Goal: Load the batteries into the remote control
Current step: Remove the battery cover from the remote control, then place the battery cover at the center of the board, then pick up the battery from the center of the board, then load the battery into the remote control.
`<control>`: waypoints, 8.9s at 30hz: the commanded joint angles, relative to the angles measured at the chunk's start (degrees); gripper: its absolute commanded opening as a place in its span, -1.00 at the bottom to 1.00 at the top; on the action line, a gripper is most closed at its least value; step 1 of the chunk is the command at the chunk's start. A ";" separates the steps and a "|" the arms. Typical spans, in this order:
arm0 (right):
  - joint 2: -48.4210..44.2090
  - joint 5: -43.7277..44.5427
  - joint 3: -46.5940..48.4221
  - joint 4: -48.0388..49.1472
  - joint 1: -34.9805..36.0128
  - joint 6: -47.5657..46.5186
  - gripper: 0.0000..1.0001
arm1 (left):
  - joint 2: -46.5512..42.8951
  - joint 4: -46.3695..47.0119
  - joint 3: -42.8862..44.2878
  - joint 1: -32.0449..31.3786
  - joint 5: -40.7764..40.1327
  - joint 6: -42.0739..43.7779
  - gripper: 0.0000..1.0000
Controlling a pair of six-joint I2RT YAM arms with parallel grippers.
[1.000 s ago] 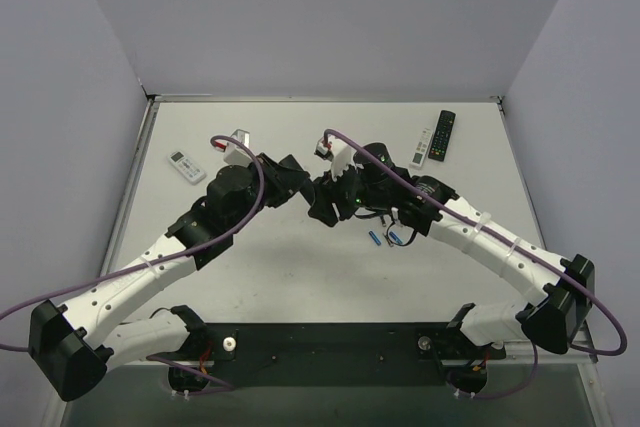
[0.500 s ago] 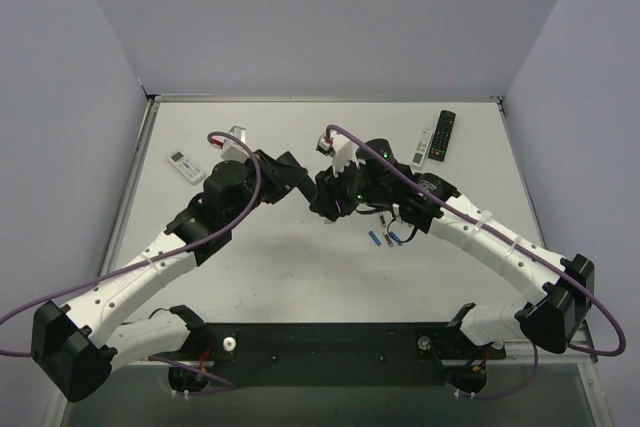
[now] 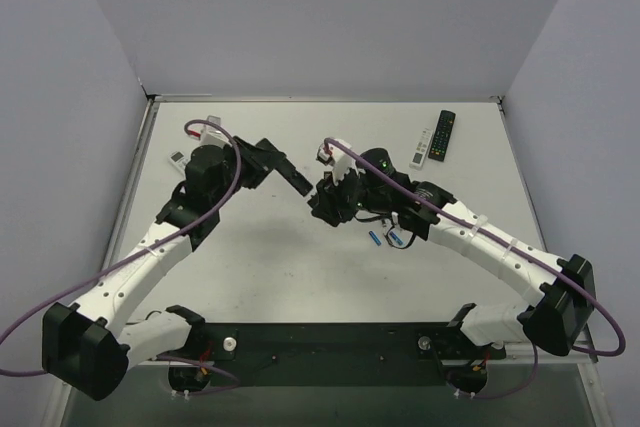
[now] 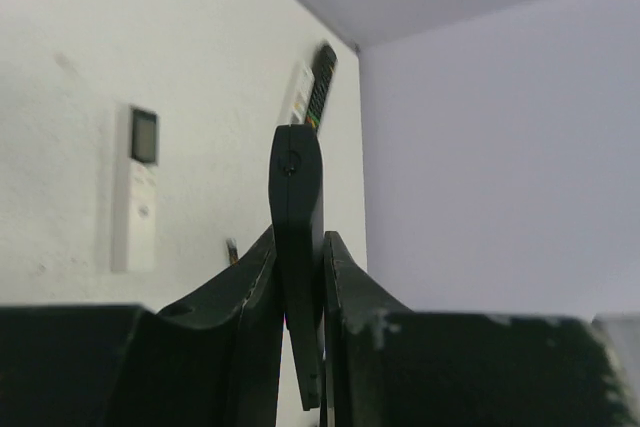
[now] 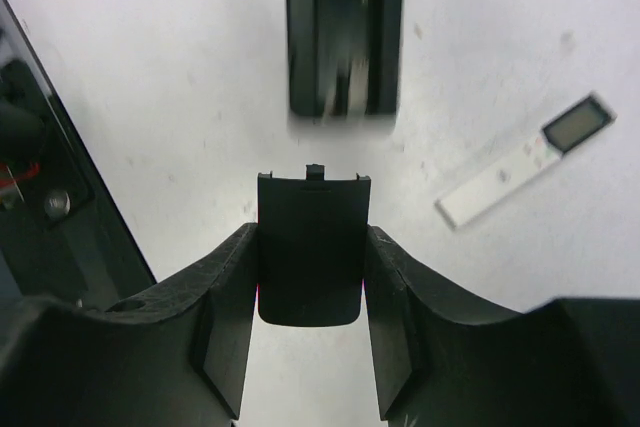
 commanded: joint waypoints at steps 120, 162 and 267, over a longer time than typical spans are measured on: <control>31.38 19.09 4.66 -27.10 -11.87 5.64 -0.76 | -28.92 17.76 -34.37 1.20 14.77 18.94 -1.00; 2.81 16.45 5.72 -1.44 12.39 13.11 -1.00 | -7.57 53.18 -30.69 2.87 14.33 -0.39 -1.00; -4.23 -12.90 10.46 -16.20 8.08 -41.30 -0.17 | -7.21 45.72 -20.49 5.24 31.03 -3.30 -1.00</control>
